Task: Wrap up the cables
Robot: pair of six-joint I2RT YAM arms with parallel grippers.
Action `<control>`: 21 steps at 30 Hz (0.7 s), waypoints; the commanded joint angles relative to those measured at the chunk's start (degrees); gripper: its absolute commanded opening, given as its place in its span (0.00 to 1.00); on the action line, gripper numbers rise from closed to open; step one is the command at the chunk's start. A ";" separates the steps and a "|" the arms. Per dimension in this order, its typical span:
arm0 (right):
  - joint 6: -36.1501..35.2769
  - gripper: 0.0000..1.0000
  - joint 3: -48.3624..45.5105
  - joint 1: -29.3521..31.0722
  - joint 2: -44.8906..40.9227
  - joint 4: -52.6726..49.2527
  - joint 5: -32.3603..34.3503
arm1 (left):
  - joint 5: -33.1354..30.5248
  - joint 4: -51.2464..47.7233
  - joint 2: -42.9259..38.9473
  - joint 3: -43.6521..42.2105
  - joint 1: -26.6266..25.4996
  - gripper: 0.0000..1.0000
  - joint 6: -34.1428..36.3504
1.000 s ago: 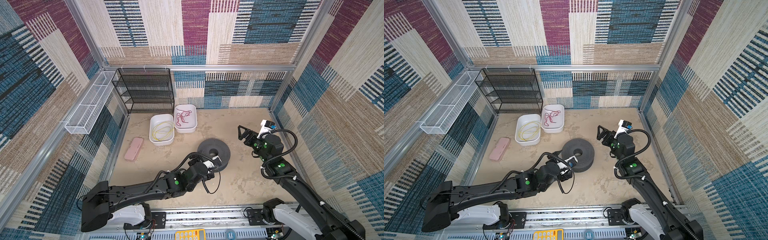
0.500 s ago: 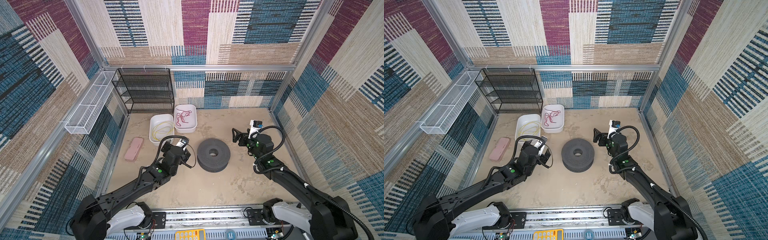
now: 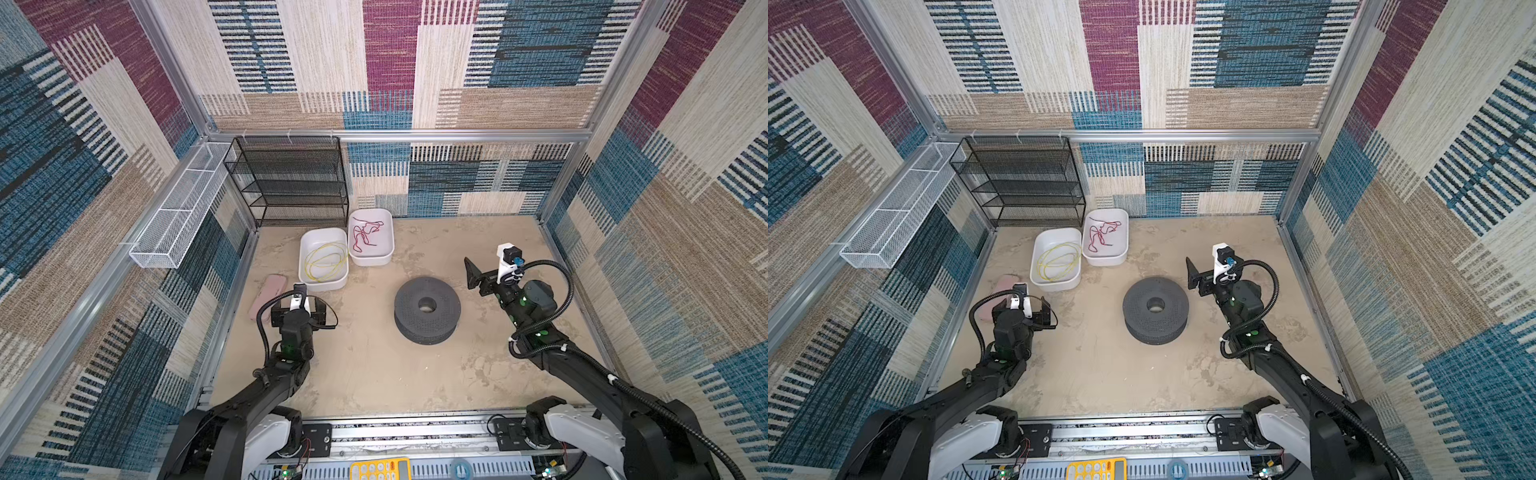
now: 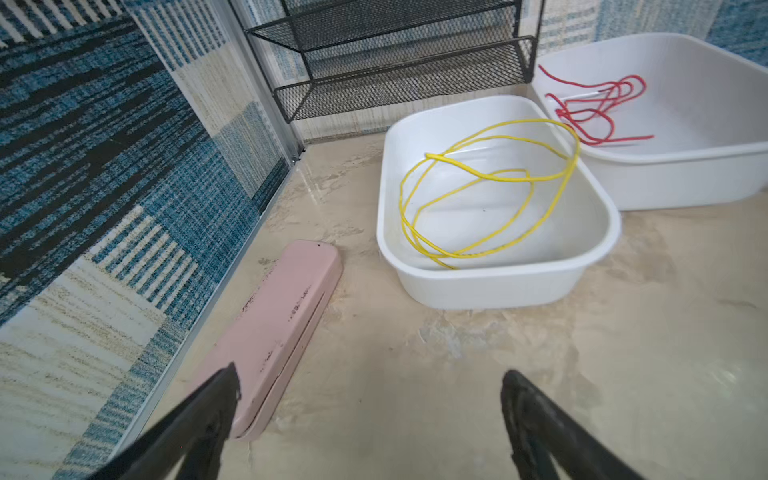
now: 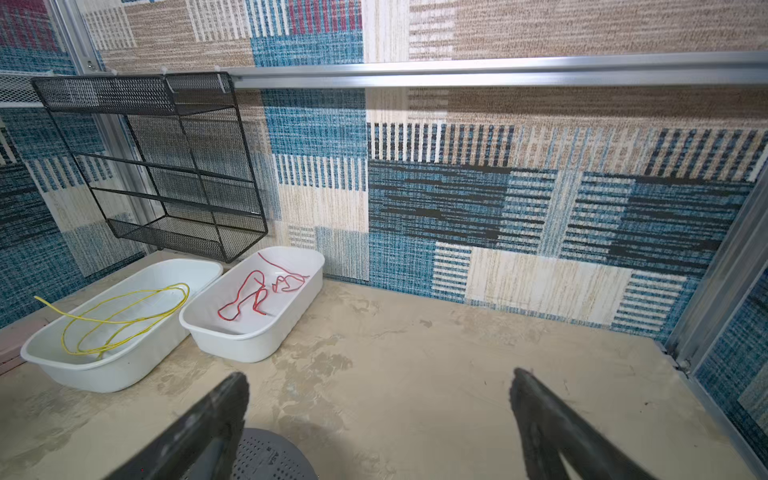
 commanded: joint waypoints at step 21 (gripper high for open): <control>-10.64 0.99 -12.99 -0.98 6.91 23.08 7.46 | 26.64 5.61 22.39 11.98 11.19 1.00 -3.53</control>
